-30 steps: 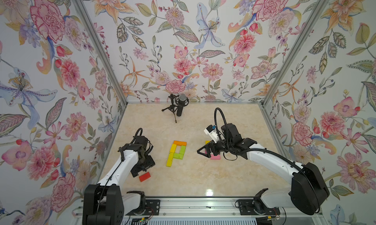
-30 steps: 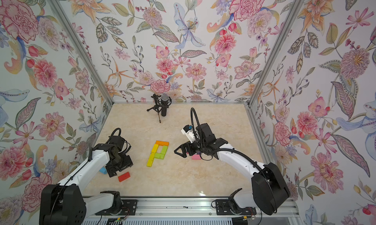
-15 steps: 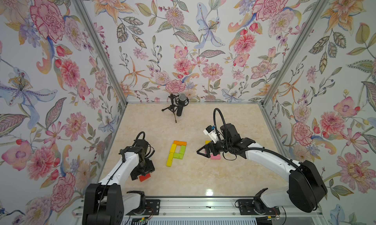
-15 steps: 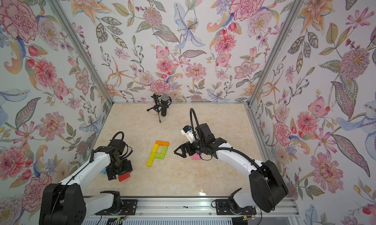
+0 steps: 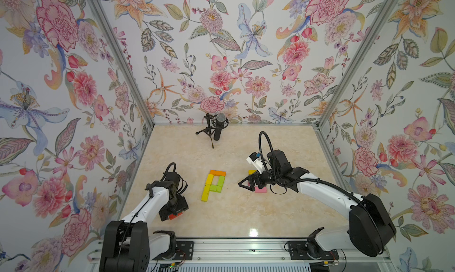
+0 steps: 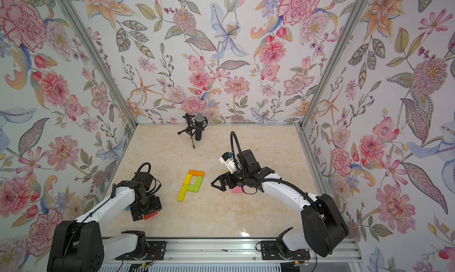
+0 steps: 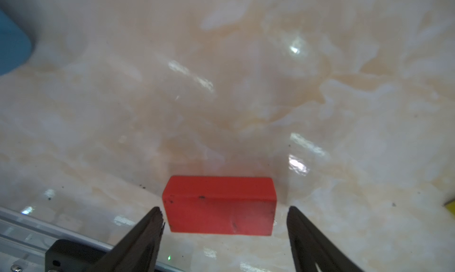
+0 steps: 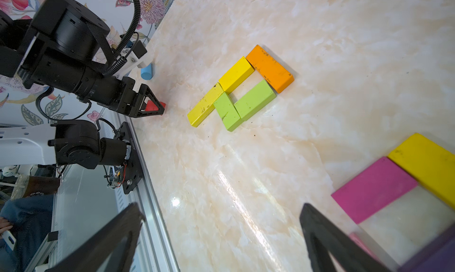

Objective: Assemble the letter p with building blocks
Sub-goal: Pick up the building block from the center of the board.

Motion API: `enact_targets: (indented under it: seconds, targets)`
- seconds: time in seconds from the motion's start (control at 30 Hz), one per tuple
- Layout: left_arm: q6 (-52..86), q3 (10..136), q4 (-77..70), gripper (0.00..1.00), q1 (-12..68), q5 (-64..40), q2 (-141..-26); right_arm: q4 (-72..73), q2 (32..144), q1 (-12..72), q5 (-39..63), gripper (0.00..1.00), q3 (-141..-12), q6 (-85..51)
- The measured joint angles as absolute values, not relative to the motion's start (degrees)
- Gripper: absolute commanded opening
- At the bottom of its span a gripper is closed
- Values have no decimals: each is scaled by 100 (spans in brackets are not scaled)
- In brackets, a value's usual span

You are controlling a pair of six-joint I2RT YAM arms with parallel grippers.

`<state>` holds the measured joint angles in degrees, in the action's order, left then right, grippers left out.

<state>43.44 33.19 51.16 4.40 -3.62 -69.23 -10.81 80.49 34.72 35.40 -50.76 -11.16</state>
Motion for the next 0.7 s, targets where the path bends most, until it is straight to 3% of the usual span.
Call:
enact_targets:
  seconds: [0.5,0.6,0.7]
  targets:
    - [4587,3277,4875,76,451,-434,-7059,-1066,7959,3332,3573,100,-4967,-1116]
    - [4611,3271,4858,72,451,-471,-7043,-1066,7944,3299,3581,100,-4967,-1116]
    - [4678,3194,4781,62,454,-561,-6941,-1063,7940,3295,3581,100,-4967,-1116]
